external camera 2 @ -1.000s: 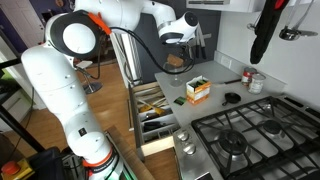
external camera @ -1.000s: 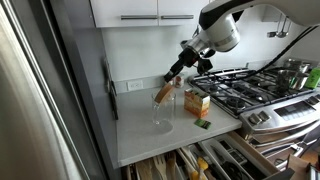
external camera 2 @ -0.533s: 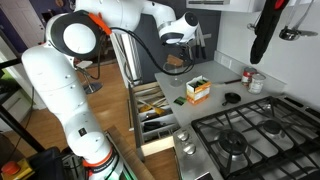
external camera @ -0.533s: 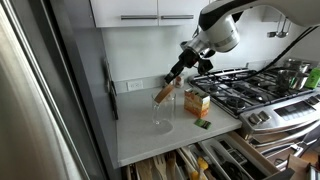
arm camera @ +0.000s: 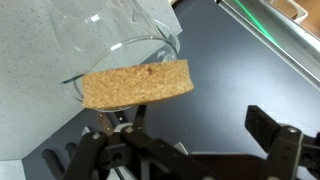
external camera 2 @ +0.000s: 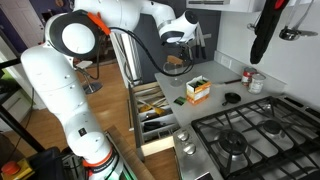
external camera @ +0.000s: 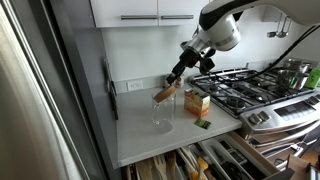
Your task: Pick up the brown lid and put it on the clear jug
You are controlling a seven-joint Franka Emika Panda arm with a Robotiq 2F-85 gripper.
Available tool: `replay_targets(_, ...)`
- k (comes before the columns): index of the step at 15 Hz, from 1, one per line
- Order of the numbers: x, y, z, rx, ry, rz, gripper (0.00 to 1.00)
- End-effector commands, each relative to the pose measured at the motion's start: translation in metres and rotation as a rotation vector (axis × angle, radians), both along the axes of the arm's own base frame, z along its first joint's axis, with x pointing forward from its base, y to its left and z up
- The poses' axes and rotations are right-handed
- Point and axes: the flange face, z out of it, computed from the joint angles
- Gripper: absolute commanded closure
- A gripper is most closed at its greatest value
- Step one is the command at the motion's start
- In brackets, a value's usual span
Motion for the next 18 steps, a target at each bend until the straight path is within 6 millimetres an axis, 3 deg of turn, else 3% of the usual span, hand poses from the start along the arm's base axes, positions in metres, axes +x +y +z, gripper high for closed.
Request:
replay_targets(1, -0.006, -0.003, -0.001, -0.018, 0.047, 0.001, 0.0)
replay_targets(9, -0.012, -0.007, -0.002, 0.008, 0.033, -0.003, 0.0)
replay_targets(18, -0.019, -0.012, -0.017, 0.048, -0.018, 0.026, 0.0)
